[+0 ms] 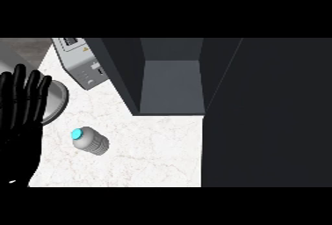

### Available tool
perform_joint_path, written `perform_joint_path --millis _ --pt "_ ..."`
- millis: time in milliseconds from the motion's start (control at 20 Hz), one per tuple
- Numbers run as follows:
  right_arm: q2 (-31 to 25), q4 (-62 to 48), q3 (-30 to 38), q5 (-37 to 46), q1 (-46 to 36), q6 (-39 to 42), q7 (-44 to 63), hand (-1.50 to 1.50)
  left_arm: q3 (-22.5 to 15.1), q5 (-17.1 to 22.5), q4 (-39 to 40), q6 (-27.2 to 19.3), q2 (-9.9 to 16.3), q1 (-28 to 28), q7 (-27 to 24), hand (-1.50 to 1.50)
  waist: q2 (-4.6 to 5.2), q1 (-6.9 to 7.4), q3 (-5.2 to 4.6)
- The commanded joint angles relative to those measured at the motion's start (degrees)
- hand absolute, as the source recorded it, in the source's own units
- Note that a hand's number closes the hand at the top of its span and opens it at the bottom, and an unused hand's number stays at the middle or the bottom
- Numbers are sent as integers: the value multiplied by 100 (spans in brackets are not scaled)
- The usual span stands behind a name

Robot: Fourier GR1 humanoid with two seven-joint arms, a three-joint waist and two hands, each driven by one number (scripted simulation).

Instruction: Pick up the bottled water, place it into the cabinet and close the cabinet

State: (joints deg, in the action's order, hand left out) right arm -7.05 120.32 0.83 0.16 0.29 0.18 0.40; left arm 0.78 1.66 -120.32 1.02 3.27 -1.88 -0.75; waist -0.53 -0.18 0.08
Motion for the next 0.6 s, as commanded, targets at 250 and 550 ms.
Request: perform_joint_path --millis 250,550 --pt "230 886 -3 -241 1063 122 16 -150 1206 1510 787 1356 885 128 -517 -150 44 -11 -11" --pt "84 1811 -1194 -975 1817 950 800 -150 1166 2503 567 1146 788 380 1013 -150 23 -28 -9"
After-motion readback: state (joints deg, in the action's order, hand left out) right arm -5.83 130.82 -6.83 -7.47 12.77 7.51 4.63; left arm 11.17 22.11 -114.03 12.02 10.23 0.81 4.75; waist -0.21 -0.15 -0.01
